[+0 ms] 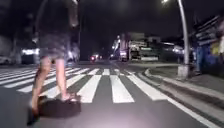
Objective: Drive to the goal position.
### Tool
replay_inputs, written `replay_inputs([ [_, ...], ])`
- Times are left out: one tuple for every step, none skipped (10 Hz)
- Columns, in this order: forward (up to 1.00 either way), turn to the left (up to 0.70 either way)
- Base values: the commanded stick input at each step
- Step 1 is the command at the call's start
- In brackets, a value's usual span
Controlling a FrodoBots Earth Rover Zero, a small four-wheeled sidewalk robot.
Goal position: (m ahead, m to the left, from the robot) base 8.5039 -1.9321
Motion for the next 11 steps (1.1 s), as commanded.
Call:
replay_inputs([
  [1.00, 0.00],
  [1.00, 0.00],
  [1.00, 0.00],
  [1.00, 0.00],
  [1.00, 0.00],
  [1.00, 0.00],
  [1.00, 0.00],
  [1.00, 0.00],
  [1.00, 0.00],
  [1.00, 0.00],
  [1.00, 0.00],
])
